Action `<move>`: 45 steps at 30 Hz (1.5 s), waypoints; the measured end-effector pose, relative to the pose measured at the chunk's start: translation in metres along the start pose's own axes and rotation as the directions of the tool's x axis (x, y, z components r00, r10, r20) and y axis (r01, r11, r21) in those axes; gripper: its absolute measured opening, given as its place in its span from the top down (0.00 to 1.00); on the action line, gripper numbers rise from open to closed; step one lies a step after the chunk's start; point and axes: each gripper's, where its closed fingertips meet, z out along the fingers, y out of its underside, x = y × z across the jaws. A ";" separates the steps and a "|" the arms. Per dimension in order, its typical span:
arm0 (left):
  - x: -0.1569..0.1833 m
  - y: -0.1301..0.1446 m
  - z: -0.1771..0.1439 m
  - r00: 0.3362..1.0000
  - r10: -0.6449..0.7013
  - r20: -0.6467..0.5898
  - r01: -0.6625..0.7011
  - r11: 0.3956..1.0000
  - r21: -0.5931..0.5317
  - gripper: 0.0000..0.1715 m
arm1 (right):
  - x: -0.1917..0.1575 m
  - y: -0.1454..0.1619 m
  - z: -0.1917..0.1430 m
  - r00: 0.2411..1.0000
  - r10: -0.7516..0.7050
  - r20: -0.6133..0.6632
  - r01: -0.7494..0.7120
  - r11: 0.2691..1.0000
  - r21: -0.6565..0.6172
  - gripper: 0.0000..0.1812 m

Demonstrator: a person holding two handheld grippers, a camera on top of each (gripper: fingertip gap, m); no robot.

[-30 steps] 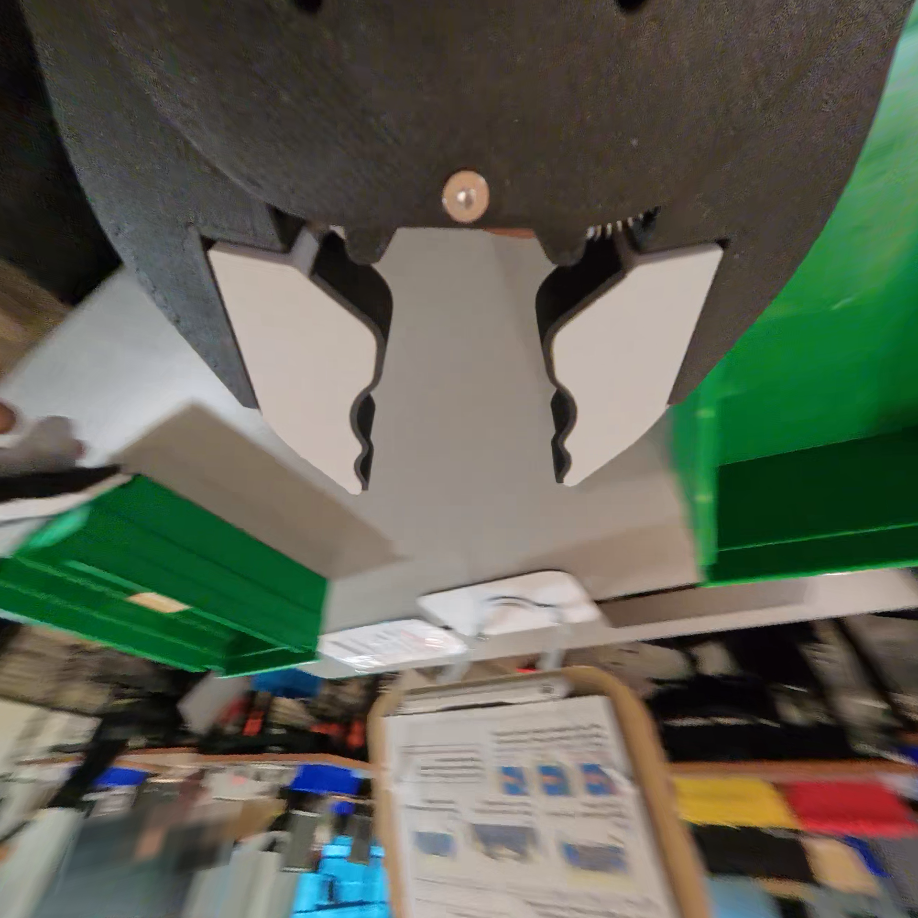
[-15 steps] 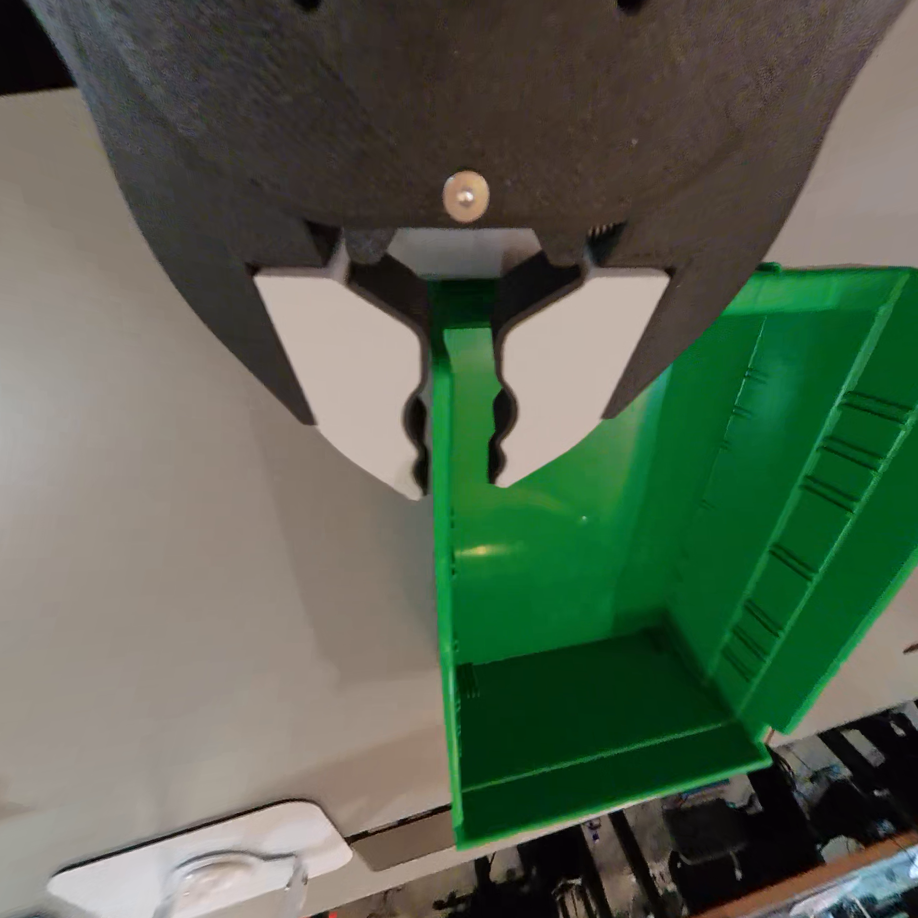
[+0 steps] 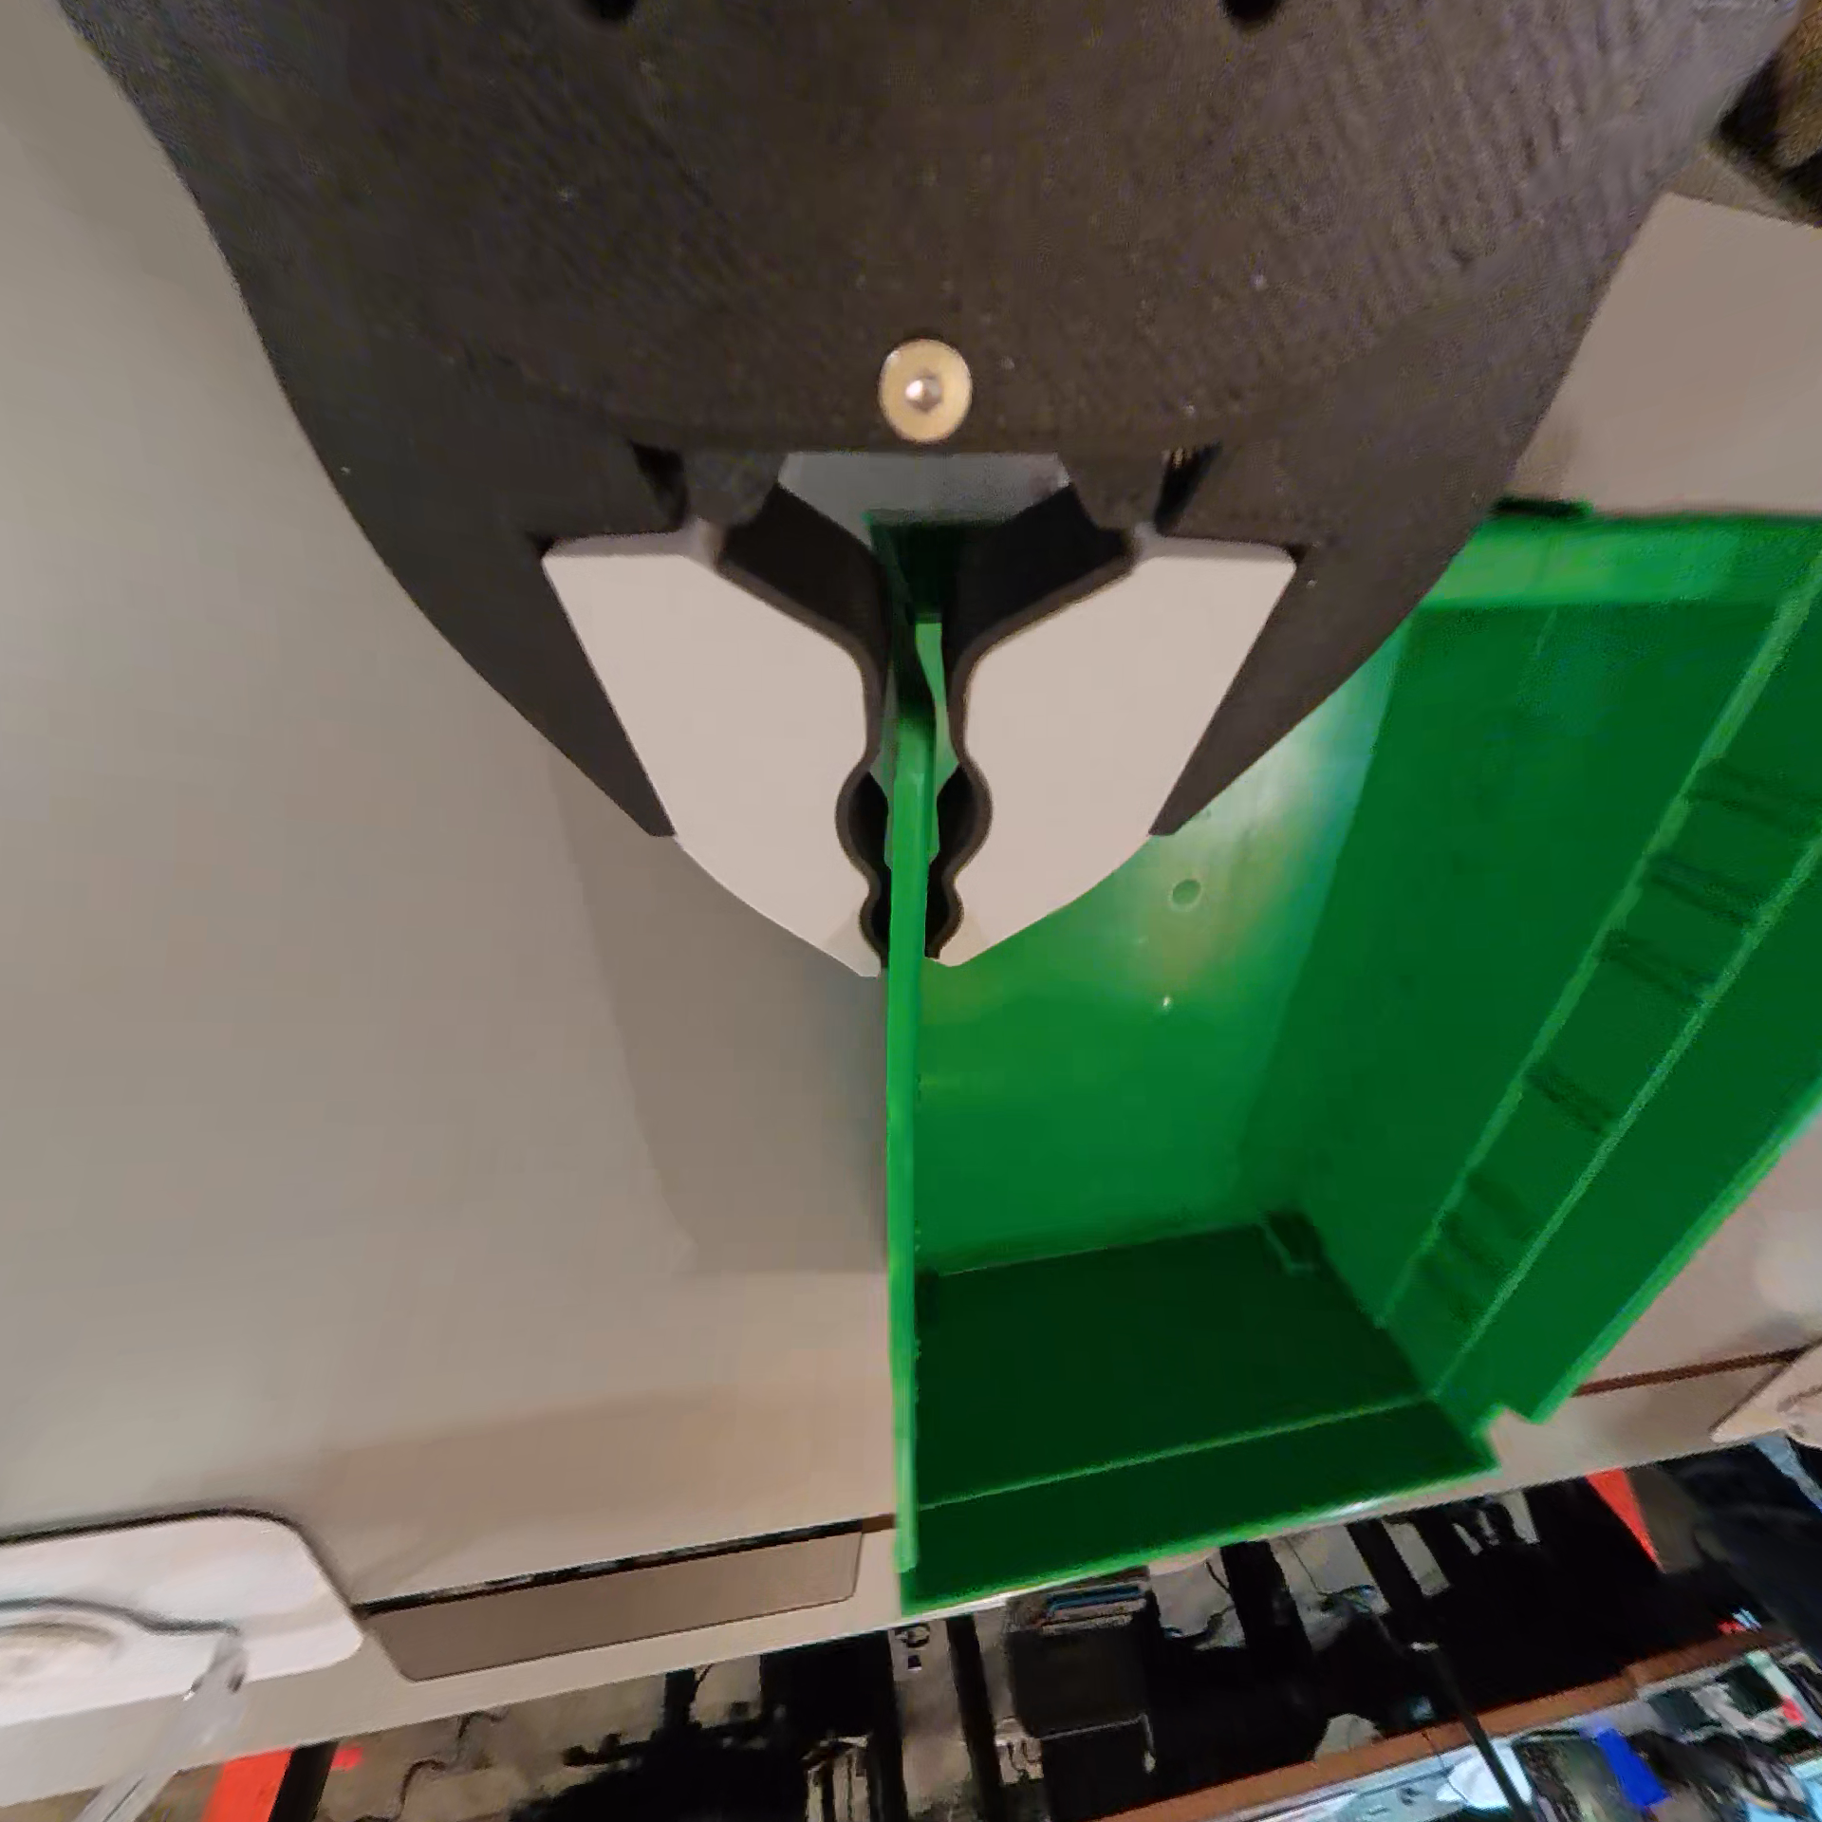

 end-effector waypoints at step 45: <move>0.001 -0.013 -0.042 0.995 0.068 -0.073 -0.057 0.989 0.135 0.73 | 0.004 0.014 0.007 0.993 0.104 0.056 -0.100 0.993 -0.066 0.68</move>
